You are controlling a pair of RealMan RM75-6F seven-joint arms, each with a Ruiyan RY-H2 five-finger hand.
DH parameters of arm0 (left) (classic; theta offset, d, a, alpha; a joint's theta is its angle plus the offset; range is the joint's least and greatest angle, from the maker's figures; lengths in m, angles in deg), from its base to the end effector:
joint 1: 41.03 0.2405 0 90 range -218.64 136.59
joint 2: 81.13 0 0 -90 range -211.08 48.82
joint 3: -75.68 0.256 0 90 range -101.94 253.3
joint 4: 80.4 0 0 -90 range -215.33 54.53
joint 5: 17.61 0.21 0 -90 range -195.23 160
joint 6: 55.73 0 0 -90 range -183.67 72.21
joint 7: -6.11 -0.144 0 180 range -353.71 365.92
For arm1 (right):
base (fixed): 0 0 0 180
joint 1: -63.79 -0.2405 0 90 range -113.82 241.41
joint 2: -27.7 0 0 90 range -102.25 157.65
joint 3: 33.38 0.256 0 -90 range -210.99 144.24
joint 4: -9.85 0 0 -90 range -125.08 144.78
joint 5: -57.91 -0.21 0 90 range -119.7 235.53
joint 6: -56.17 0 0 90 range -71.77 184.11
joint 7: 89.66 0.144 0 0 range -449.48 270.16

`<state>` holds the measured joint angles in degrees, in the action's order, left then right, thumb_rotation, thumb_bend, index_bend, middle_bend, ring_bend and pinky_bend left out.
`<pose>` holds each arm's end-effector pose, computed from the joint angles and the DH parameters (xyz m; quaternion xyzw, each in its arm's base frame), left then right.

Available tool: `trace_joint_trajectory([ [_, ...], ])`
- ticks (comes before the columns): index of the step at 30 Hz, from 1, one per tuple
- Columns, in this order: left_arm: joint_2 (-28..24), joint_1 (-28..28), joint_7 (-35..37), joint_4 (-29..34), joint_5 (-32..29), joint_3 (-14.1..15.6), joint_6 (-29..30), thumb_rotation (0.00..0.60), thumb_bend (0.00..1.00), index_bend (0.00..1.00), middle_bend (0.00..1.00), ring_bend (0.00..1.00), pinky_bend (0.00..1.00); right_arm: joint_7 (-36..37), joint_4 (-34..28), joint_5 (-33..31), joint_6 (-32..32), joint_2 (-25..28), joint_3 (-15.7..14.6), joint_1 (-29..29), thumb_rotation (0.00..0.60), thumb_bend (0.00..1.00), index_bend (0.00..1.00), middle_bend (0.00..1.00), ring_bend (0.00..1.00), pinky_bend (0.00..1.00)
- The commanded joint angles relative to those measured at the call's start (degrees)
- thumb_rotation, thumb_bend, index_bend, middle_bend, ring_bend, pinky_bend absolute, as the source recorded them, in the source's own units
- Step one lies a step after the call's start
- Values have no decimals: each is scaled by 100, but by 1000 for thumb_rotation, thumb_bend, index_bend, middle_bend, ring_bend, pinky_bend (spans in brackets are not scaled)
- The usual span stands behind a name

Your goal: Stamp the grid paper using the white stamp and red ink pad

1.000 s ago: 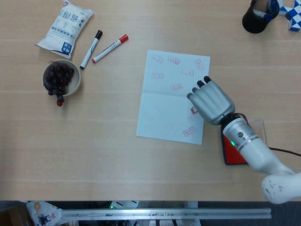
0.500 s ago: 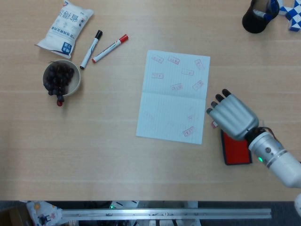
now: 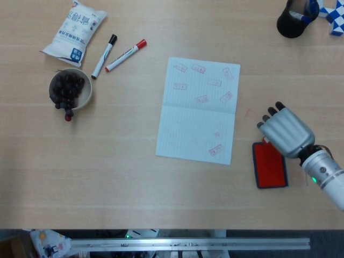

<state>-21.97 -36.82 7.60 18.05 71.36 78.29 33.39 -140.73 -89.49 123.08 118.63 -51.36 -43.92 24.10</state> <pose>-0.3153 0.1114 0.1711 -0.5705 -0.4447 -0.3566 0.5913 -0.2031 -0.2497 -0.0020 0.8739 -0.1736 0.1580 0.4256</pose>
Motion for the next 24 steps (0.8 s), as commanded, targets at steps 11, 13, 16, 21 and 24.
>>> trace_joint_trajectory([
  [11, -11, -1, 18, -6, -37, 1, -11, 600, 175, 135, 100, 159, 95, -23, 1243, -717, -539, -817, 761, -260, 600, 358, 718, 497, 341, 291],
  [13, -13, 1, 19, -9, -38, 3, -11, 600, 175, 135, 100, 160, 95, -32, 1401, -801, -593, -936, 821, -286, 600, 348, 708, 489, 344, 291],
  [16, -14, 2, 30, -19, -50, 0, -11, 600, 175, 135, 99, 160, 95, -69, 1567, -874, -632, -1063, 872, -315, 600, 320, 689, 473, 343, 292],
  [21, -6, -4, 35, -38, -65, 4, -36, 600, 175, 135, 100, 160, 95, -87, 1735, -975, -678, -1191, 924, -332, 600, 292, 660, 458, 338, 293],
  [24, 5, -11, 31, -46, -72, 6, -55, 600, 175, 135, 100, 160, 95, -108, 1838, -1042, -707, -1266, 943, -339, 600, 290, 654, 455, 337, 294],
])
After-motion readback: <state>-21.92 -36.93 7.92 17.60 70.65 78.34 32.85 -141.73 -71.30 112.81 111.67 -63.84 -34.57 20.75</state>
